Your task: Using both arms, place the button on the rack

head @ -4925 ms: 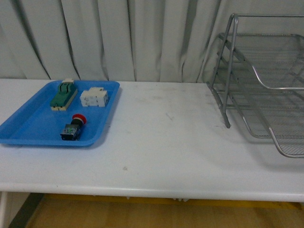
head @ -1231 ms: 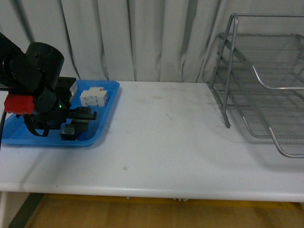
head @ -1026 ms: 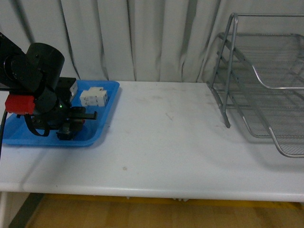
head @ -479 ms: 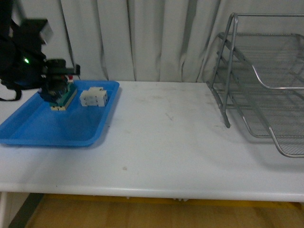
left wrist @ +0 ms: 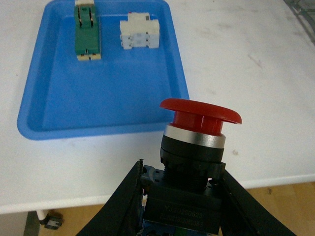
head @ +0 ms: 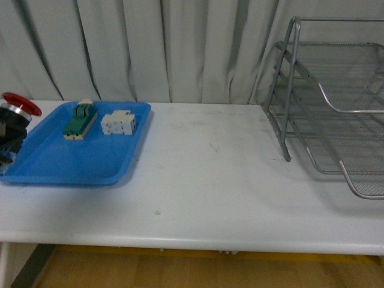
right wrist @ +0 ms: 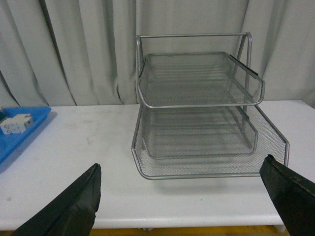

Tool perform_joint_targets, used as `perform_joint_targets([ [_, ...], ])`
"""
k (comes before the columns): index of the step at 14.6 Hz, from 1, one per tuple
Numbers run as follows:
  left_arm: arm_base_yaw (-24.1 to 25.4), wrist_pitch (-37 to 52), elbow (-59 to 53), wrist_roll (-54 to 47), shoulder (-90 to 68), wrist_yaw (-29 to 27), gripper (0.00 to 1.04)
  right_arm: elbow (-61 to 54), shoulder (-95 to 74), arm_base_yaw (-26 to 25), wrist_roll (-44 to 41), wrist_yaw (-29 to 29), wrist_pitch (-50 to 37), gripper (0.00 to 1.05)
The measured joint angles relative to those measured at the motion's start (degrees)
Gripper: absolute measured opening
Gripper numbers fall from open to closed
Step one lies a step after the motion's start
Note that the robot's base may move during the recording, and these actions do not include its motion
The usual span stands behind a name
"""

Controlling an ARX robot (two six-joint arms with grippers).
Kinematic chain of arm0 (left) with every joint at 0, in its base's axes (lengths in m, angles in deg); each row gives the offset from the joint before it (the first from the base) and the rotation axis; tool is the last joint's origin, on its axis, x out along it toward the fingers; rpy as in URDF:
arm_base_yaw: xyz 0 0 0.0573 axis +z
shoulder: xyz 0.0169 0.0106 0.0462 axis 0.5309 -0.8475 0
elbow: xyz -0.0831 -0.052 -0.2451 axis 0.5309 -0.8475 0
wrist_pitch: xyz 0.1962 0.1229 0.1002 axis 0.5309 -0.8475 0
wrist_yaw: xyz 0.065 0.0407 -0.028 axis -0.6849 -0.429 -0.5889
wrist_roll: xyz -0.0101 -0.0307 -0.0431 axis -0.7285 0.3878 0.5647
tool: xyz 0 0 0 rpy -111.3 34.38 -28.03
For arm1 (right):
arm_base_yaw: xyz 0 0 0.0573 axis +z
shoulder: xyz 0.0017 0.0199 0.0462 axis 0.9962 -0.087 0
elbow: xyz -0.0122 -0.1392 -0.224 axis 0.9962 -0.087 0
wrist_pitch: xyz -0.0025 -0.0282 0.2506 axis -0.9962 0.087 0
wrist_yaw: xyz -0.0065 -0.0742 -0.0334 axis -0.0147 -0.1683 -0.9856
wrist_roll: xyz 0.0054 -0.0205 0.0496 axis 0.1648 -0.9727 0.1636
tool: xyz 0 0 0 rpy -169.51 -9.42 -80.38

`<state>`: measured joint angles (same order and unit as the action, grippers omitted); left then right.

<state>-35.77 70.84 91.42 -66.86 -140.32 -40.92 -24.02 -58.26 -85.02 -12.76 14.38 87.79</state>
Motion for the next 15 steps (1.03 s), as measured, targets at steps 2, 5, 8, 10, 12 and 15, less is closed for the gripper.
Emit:
perform_joint_targets([
  [2,2.03,0.59,-2.23,0.09,1.79,0.81,0.36,0.00,0.00,0.00,0.00,0.00,0.00,0.98],
  [5,2.82,1.66,-4.94,1.16,1.77,0.77,0.36,0.00,0.00,0.00,0.00,0.07,-0.07,0.98],
  [8,2.69,2.71,-4.96,1.18,1.40,1.20,0.36,0.00,-0.02,0.00,0.00,0.04,-0.04,0.98],
  [10,2.51,3.21,-5.03,1.31,1.18,1.05,0.36,0.00,0.00,0.00,0.00,0.04,-0.02,0.98],
  [12,1.64,3.37,-5.18,1.62,0.85,1.25,0.36,0.00,0.00,0.00,0.00,0.02,0.00,0.98],
  [15,-10.95,0.85,6.69,1.49,-4.59,-2.86,0.36,0.00,0.00,0.00,0.00,-0.02,-0.02,0.98],
])
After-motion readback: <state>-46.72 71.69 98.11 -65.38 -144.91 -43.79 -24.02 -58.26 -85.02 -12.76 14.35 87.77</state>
